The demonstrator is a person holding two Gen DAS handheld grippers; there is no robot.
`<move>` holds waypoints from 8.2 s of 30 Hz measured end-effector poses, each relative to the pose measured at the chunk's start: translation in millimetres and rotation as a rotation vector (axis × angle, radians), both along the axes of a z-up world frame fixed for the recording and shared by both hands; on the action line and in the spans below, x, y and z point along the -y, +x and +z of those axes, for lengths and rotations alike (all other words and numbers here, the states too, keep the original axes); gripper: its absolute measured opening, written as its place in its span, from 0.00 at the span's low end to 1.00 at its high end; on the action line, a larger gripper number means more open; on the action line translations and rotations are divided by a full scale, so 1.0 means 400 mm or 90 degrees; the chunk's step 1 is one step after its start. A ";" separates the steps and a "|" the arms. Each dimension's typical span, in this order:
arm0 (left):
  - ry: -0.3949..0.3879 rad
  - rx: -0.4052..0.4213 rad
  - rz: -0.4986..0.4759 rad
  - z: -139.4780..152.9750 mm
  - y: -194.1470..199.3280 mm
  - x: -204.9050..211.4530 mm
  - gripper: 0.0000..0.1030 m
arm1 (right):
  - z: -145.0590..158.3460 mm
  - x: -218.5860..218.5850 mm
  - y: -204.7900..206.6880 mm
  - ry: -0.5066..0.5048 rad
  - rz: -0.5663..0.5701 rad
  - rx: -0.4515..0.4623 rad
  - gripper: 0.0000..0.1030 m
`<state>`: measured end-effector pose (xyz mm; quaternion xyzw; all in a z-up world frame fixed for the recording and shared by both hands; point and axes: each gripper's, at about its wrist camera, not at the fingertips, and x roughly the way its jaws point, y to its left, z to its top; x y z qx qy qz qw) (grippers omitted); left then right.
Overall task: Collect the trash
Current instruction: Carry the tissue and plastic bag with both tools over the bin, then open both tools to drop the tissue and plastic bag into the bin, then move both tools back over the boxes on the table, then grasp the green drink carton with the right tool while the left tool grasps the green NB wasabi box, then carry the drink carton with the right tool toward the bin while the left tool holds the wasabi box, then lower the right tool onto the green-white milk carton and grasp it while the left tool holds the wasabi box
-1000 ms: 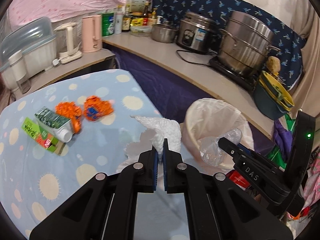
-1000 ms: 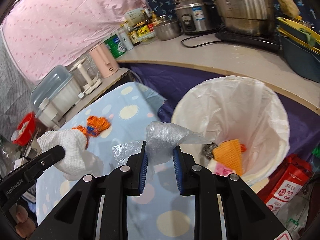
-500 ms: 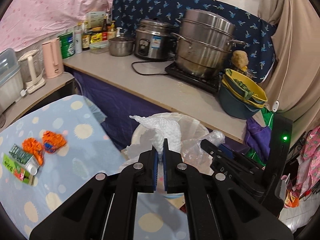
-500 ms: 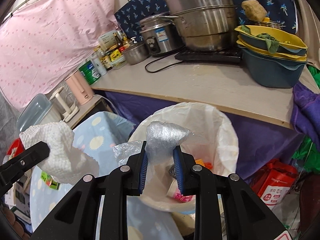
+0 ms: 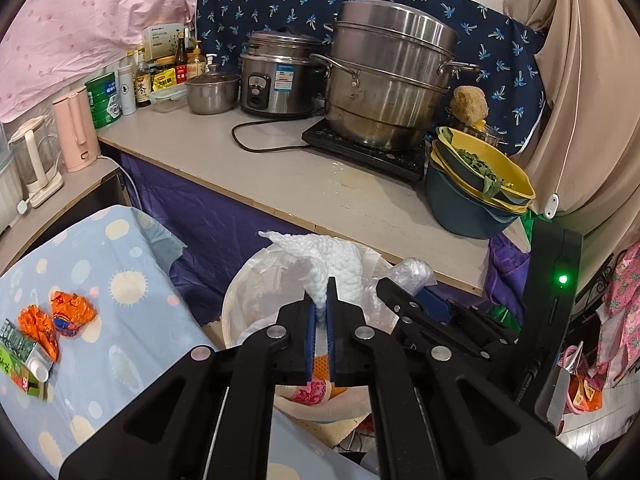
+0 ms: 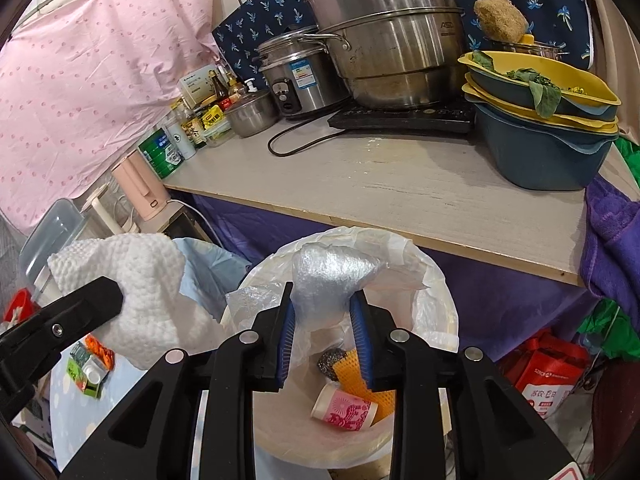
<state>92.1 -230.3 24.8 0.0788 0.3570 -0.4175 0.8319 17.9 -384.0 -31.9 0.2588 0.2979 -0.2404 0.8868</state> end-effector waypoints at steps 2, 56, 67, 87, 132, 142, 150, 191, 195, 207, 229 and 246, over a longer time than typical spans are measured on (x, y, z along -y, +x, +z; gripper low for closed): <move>0.001 -0.004 0.001 -0.005 0.005 0.008 0.05 | 0.001 0.007 0.004 -0.001 -0.002 0.001 0.30; 0.010 -0.016 0.312 -0.045 0.187 -0.450 0.67 | 0.043 -0.300 0.175 -0.035 0.124 -0.005 0.62; 0.050 -0.072 0.489 -0.144 0.290 -0.781 0.67 | -0.008 -0.554 0.341 -0.032 0.256 -0.039 0.66; 0.015 -0.198 0.580 -0.262 0.396 -1.030 0.78 | -0.121 -0.879 0.617 -0.035 0.484 -0.099 0.74; 0.129 -0.185 0.553 -0.383 0.478 -0.853 0.39 | -0.195 -0.668 0.248 0.001 0.393 -0.139 0.52; 0.133 -0.173 0.509 -0.327 0.367 -0.811 0.36 | -0.134 -0.620 0.189 -0.004 0.356 -0.102 0.50; 0.121 -0.140 0.439 -0.246 0.262 -0.722 0.36 | -0.071 -0.566 0.126 -0.009 0.315 -0.069 0.47; 0.122 -0.136 0.248 -0.201 0.060 -0.502 0.36 | -0.071 -0.312 -0.002 0.122 0.194 0.010 0.26; 0.124 -0.134 0.261 -0.201 0.063 -0.524 0.36 | -0.071 -0.312 0.014 0.185 0.209 0.038 0.25; 0.135 -0.143 0.285 -0.222 0.067 -0.570 0.36 | -0.062 -0.453 0.111 0.180 0.323 0.006 0.07; 0.139 -0.151 0.266 -0.242 0.028 -0.569 0.36 | -0.050 -0.402 -0.110 0.084 0.297 -0.005 0.74; 0.159 -0.140 0.266 -0.250 -0.009 -0.575 0.36 | -0.124 -0.572 -0.138 0.104 0.379 -0.058 0.81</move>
